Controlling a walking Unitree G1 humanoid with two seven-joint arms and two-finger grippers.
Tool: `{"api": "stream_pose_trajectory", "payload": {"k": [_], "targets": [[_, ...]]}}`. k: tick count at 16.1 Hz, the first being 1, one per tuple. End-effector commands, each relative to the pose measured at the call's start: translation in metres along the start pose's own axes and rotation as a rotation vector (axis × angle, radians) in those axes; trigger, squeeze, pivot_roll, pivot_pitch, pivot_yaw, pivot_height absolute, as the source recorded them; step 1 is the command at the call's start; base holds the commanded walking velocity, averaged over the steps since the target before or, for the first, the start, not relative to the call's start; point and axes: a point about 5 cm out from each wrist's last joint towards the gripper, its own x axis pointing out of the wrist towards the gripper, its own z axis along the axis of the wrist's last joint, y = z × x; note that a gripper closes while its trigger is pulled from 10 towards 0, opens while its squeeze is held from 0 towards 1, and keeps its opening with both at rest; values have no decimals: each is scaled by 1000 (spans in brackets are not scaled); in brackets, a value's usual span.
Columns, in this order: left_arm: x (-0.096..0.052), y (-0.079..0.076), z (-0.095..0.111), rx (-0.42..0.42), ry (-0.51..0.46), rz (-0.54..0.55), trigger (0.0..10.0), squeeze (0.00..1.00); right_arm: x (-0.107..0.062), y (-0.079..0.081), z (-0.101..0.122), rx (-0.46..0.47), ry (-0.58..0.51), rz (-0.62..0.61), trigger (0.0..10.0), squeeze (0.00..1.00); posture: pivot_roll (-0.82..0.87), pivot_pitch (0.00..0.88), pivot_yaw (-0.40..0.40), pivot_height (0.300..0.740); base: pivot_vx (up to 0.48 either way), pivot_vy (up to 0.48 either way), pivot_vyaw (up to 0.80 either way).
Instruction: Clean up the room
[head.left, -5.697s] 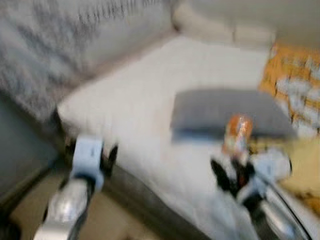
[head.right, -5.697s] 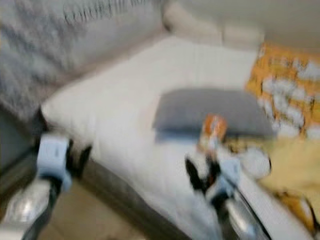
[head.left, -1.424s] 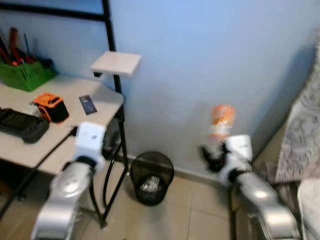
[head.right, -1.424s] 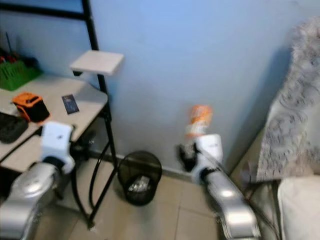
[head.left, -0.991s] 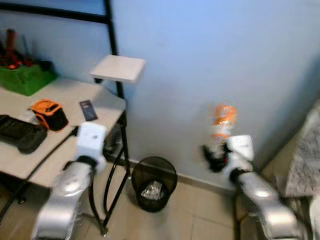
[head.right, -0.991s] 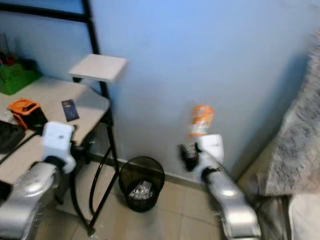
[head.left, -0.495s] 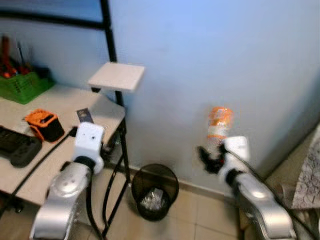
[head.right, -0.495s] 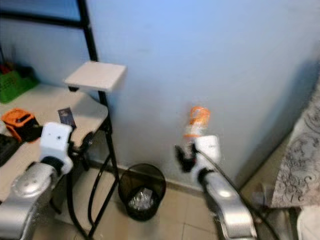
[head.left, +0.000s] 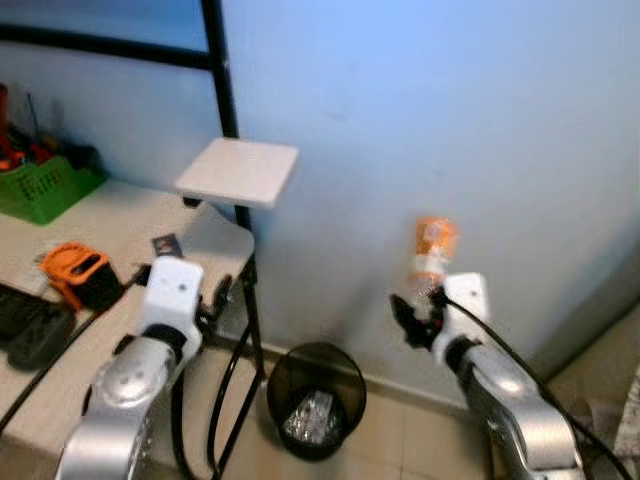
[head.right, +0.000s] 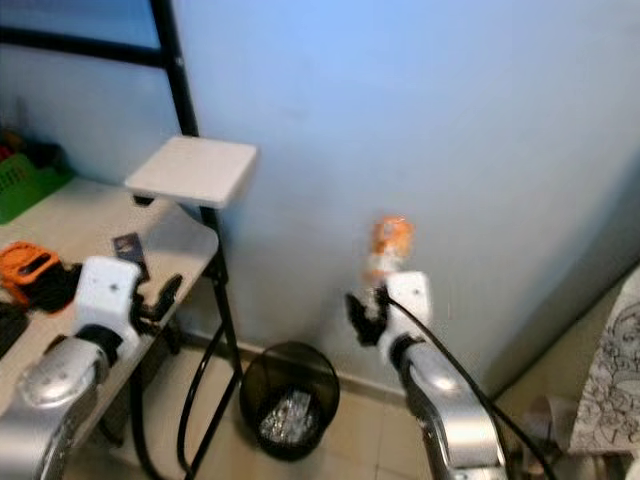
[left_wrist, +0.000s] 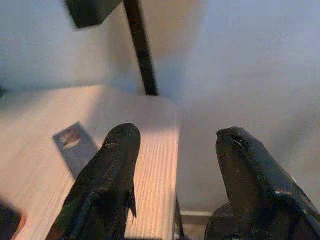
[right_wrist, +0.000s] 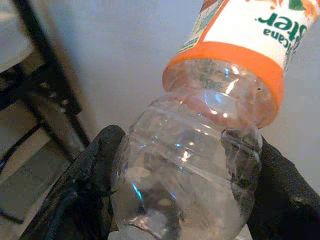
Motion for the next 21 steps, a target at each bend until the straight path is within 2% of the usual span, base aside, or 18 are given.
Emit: {"api": "stream_pose_trajectory", "payload": {"k": [1,4,9,10,11,14,16,18,19,21], "targets": [[2,-5,4,2,-19,-28,10000,0,-1,-11,-1,-17,9,-33,10000,0,-28,0,18,740,307,0,0],[3,-6,5,14,-19,-40,10000,0,3,-10,-1,-29,19,-20,10000,0,-32,0,20,740,303,0,0],[4,-8,4,23,-15,-52,10000,0,8,-9,-3,-102,69,-1,10000,0,-33,0,15,740,292,0,0],[5,-11,2,31,-1,-86,10000,0,10,-10,-6,-178,110,14,10000,0,-34,0,14,740,0,0,0],[6,-14,1,32,-1,-115,10000,0,11,-10,-8,-205,134,27,10000,0,-36,0,13,740,0,0,0],[7,-32,0,91,31,-359,10000,0,28,-8,-28,-356,341,114,10000,0,-37,0,3,740,0,0,0],[7,-35,1,107,49,-434,10000,0,34,-2,-35,-398,402,171,10000,0,-39,0,-1,740,0,0,0],[11,-37,4,158,112,-582,10000,0,50,14,-52,-513,512,287,10000,0,-33,0,-8,740,0,0,0],[11,-36,3,184,150,-644,10000,0,56,19,-57,-560,544,304,10000,0,-33,0,-9,740,0,0,0],[10,-36,1,209,183,-694,10000,0,60,23,-60,-581,566,309,10000,0,-34,0,-11,740,0,0,0]]}}
